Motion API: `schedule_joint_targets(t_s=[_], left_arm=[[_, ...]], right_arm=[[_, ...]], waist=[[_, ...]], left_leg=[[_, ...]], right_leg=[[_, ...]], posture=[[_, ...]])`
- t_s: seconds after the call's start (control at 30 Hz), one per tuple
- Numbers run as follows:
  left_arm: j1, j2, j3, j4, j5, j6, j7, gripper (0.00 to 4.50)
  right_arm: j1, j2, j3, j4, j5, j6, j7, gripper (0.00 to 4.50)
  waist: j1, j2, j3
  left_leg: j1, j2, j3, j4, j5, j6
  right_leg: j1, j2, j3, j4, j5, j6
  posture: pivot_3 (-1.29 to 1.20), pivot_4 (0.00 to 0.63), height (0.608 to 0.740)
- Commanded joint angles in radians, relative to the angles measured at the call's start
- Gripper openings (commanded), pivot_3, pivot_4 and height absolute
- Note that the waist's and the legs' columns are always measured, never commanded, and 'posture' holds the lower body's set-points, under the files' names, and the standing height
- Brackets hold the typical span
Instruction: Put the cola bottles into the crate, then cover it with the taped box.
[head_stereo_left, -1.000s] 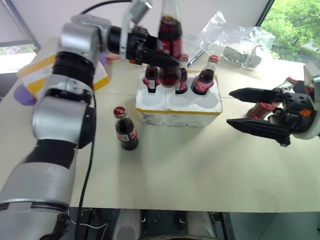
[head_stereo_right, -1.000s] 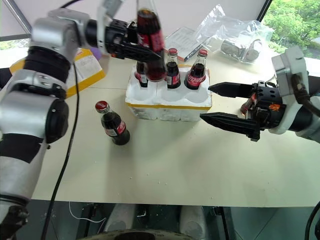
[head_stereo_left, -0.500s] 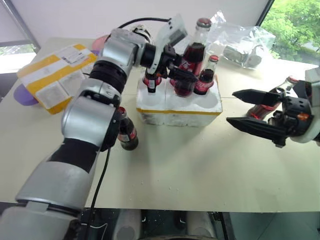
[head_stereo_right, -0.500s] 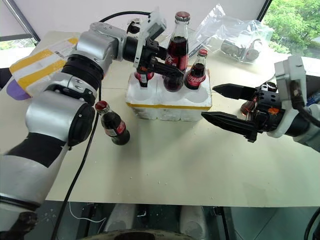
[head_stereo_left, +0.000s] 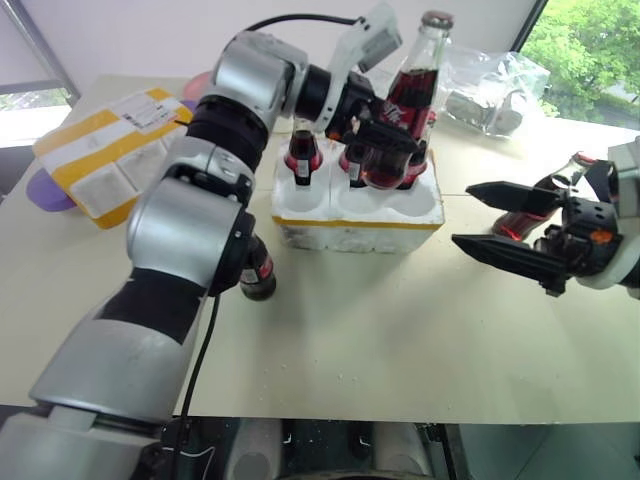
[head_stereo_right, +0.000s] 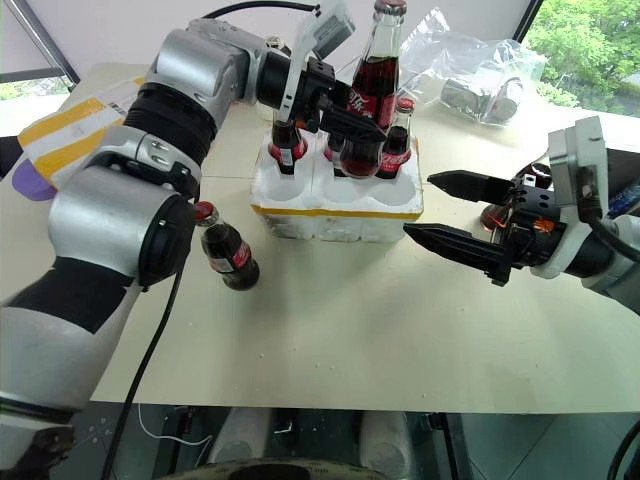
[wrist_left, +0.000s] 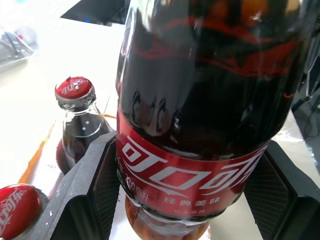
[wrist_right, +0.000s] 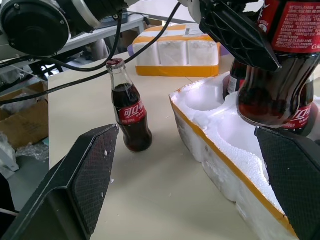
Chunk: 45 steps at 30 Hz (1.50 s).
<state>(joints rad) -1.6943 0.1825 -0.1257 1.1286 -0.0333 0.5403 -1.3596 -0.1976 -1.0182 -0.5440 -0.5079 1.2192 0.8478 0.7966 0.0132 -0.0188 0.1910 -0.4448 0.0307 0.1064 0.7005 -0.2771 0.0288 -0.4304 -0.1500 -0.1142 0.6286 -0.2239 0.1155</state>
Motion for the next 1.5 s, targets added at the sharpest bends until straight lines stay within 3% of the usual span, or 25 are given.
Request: schedule_joint_targets(t_s=[0.03, 0.53, 0.7, 0.97, 1.27, 1.5], left_arm=[[-0.067, 0.024, 0.007, -0.095, -0.005, 0.112, 0.049, 2.82], [-0.074, 0.215, -0.073, -0.374, -0.024, 0.273, -0.117, 2.82], [-0.048, 0.250, -0.083, -0.474, -0.037, 0.335, -0.106, 2.82], [-0.151, 0.271, -0.040, -0.520, -0.132, 0.607, -0.064, 2.82], [-0.272, 0.169, 0.078, -0.497, -0.208, 0.925, 0.240, 2.82], [-0.184, 0.020, 0.166, -0.532, -0.189, 0.939, 0.555, 2.82]], right_arm=[[0.002, 0.003, -0.050, -0.026, 0.010, -0.022, -0.006, 4.50], [-0.021, 0.001, -0.035, 0.012, -0.012, -0.033, -0.016, 4.50], [-0.033, 0.002, -0.033, 0.020, -0.012, -0.031, -0.024, 4.50], [-0.053, -0.005, -0.027, 0.030, -0.018, -0.027, -0.027, 4.50], [-0.059, -0.027, -0.030, 0.055, -0.032, -0.023, 0.013, 4.50], [-0.058, -0.005, -0.010, 0.051, -0.041, -0.029, 0.012, 4.50]], waist=[[0.000, 0.000, 0.000], [0.001, 0.001, 0.001], [0.002, 0.001, 0.001], [0.000, 0.001, 0.001], [0.000, 0.001, 0.001], [0.001, 0.001, 0.001]], left_leg=[[0.000, 0.000, 0.000, 0.000, 0.000, 0.000], [0.000, 0.000, 0.000, 0.000, 0.002, -0.003], [0.000, 0.000, 0.000, 0.000, 0.002, -0.004], [0.000, 0.000, 0.000, 0.000, 0.003, -0.004], [0.000, 0.000, -0.001, 0.000, 0.001, -0.002], [0.001, 0.000, 0.000, 0.000, 0.003, -0.004]], right_leg=[[0.000, 0.000, 0.000, 0.000, 0.000, 0.000], [0.000, 0.000, 0.000, 0.000, 0.000, 0.000], [0.000, 0.000, 0.000, 0.000, 0.000, 0.000], [0.000, 0.000, 0.000, 0.001, 0.000, 0.000], [0.001, 0.000, 0.001, 0.001, -0.001, 0.002], [0.001, 0.000, 0.001, 0.002, -0.001, 0.002]], posture=[[0.00, 0.150, 0.740], [0.00, 0.150, 0.740], [0.00, 0.150, 0.740], [0.00, 0.150, 0.740], [0.00, 0.150, 0.740], [0.00, 0.150, 0.740]])
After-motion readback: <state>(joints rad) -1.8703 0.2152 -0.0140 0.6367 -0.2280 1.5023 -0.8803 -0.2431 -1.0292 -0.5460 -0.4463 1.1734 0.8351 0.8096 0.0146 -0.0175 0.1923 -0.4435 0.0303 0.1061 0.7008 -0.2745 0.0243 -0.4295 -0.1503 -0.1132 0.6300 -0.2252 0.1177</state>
